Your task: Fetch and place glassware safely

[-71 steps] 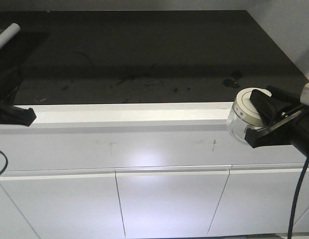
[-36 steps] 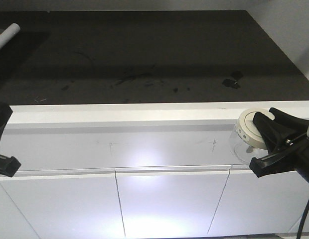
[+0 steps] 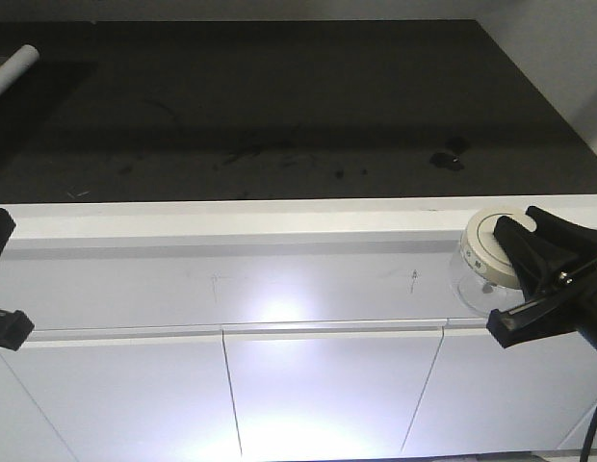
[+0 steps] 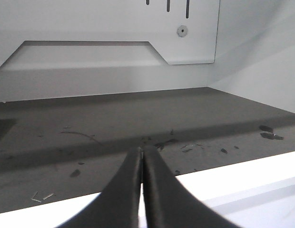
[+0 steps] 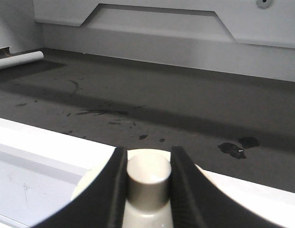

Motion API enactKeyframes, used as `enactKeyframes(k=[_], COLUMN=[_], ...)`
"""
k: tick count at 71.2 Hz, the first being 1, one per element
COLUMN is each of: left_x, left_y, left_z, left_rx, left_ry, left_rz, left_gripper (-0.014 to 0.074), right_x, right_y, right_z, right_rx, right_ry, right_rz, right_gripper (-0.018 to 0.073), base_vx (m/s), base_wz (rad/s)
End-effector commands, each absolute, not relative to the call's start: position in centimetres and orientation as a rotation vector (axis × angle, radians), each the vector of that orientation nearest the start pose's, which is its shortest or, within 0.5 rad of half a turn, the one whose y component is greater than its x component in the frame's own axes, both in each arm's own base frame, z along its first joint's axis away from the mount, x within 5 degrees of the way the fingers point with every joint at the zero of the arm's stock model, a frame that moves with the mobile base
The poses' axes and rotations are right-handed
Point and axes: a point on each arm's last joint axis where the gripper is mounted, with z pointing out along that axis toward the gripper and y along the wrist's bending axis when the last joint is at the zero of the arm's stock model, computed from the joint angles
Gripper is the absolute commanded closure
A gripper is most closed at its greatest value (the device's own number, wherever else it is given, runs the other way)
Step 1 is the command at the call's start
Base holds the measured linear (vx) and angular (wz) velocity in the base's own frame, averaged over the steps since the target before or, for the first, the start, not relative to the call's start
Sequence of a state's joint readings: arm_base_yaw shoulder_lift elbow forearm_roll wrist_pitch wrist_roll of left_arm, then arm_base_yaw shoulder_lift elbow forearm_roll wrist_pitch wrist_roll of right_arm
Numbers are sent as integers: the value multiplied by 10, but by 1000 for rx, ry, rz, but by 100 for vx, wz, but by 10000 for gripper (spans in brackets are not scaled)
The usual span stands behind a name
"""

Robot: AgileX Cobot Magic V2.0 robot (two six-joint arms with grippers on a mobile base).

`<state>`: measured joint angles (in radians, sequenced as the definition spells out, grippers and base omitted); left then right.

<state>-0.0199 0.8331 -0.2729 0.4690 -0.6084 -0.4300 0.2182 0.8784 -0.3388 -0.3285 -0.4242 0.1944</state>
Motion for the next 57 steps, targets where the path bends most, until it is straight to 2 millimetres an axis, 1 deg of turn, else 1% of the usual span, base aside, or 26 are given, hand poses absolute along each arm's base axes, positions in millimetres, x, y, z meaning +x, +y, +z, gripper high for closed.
enactKeyframes(k=[1, 57], left_x=[158, 158], left_y=[-28, -28], left_z=[286, 286], left_rx=[187, 187], left_ry=[1388, 1388], left_rz=[-276, -276], left_gripper=[603, 603], right_x=[168, 168], right_y=[51, 51], right_z=[293, 292], right_rx=[-348, -348], right_ry=[1431, 1442], right_rz=[221, 218], right_gripper=[560, 560], base_vx=[0, 0], base_wz=[0, 0])
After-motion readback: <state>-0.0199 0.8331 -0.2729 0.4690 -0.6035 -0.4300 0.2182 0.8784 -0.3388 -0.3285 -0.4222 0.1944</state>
